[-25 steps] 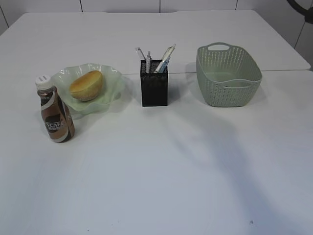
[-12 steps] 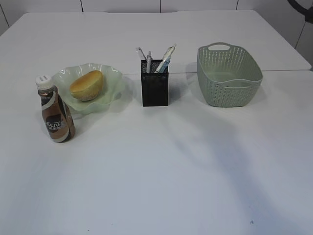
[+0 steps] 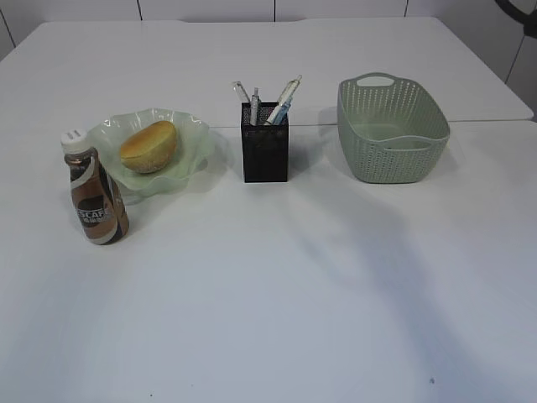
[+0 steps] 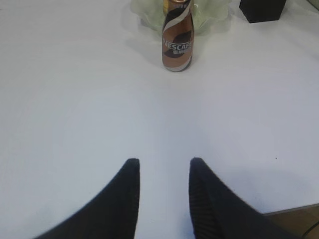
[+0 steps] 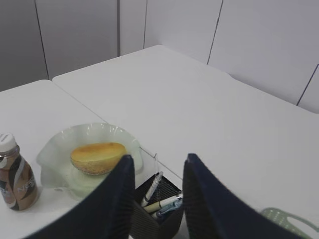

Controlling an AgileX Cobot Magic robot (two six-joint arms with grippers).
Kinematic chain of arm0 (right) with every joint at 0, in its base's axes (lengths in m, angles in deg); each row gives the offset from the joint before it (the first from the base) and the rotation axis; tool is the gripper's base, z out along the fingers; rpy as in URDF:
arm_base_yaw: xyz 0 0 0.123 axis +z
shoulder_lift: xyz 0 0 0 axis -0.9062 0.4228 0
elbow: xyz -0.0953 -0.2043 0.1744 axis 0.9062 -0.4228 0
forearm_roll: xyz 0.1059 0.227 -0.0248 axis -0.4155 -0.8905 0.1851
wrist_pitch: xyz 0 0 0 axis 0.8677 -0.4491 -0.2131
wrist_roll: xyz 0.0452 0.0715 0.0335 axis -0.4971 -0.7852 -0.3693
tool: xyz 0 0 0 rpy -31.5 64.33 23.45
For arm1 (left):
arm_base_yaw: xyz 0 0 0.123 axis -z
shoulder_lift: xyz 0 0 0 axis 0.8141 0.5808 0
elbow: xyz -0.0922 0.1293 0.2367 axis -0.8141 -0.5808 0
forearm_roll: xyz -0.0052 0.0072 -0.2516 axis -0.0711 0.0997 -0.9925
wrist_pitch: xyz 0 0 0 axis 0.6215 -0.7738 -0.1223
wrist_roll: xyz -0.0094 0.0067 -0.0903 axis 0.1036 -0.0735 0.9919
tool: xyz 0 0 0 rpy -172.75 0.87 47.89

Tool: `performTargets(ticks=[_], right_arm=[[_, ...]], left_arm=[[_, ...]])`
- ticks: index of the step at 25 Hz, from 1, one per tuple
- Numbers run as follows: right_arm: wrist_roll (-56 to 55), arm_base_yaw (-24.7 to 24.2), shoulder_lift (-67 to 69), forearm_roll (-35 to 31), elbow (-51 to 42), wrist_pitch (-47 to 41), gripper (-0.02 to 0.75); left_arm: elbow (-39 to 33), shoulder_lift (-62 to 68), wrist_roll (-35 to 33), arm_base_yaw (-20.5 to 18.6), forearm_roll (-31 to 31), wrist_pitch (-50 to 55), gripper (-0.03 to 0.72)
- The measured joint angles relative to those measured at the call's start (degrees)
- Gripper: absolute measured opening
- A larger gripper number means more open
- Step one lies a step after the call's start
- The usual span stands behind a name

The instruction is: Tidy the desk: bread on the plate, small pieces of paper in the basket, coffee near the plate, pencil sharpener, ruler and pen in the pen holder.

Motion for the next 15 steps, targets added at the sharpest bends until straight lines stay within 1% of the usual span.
performTargets(ticks=[5,15], right_arm=[[-0.11,0.00,0.00,0.00,-0.71,-2.02,0.277],[-0.46,0.00,2.44,0.00,-0.85,-2.87,0.277]], left_arm=[[0.00,0.00,0.00,-0.04,0.00,0.00,0.231],[0.00,0.00,0.00,-0.04,0.00,0.00,0.231]])
